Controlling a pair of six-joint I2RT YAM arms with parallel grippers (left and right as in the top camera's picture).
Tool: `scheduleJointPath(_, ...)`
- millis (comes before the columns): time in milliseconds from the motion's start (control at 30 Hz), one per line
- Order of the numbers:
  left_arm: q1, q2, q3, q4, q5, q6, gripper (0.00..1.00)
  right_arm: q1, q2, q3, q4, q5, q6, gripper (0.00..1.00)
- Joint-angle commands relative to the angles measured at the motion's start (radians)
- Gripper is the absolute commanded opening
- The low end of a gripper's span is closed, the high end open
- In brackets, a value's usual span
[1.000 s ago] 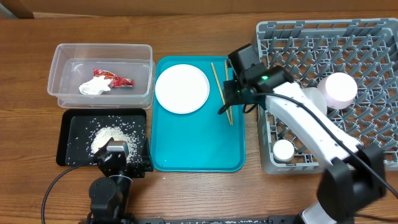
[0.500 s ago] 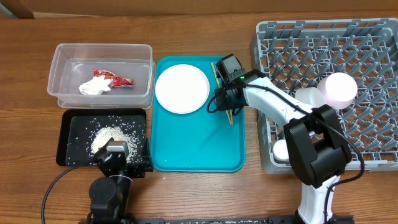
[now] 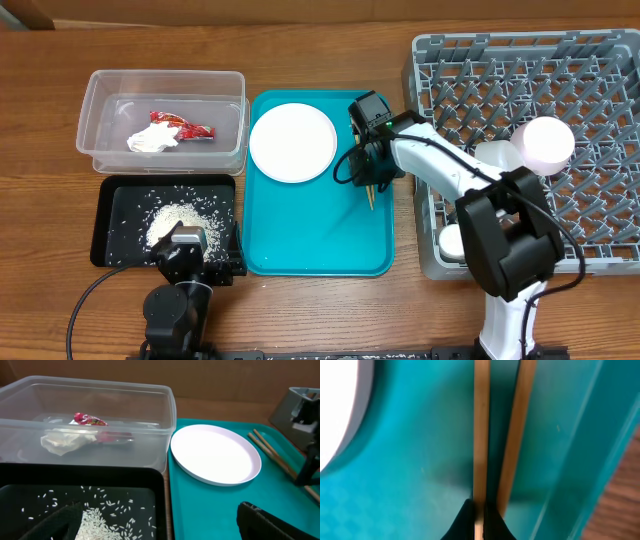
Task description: Sort waste into correct bins and load items into the dishwasher
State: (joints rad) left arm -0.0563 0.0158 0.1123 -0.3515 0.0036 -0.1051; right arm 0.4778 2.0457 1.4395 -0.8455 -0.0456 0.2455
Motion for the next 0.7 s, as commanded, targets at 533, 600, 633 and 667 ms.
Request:
scheduleJointPath(533, 0.011, -0.011, -0.007, 0.001, -0.011, -0.014, 1.00, -0.207, -0.388, -0.025, -0.100, 0.261, -0.060, 0.04)
scheduleJointPath(600, 0.011, -0.011, -0.007, 0.002, -0.011, -0.014, 1.00, -0.212, -0.349, -0.039, -0.101, 0.243, -0.061, 0.04)
scheduleJointPath(633, 0.011, -0.011, -0.007, 0.002, -0.011, -0.014, 1.00, -0.212, -0.332, -0.039, -0.107, 0.248, -0.065, 0.04)
scheduleJointPath(667, 0.011, -0.011, -0.007, 0.002, -0.011, -0.014, 1.00, -0.212, -0.317, -0.039, -0.111, 0.256, -0.067, 0.07)
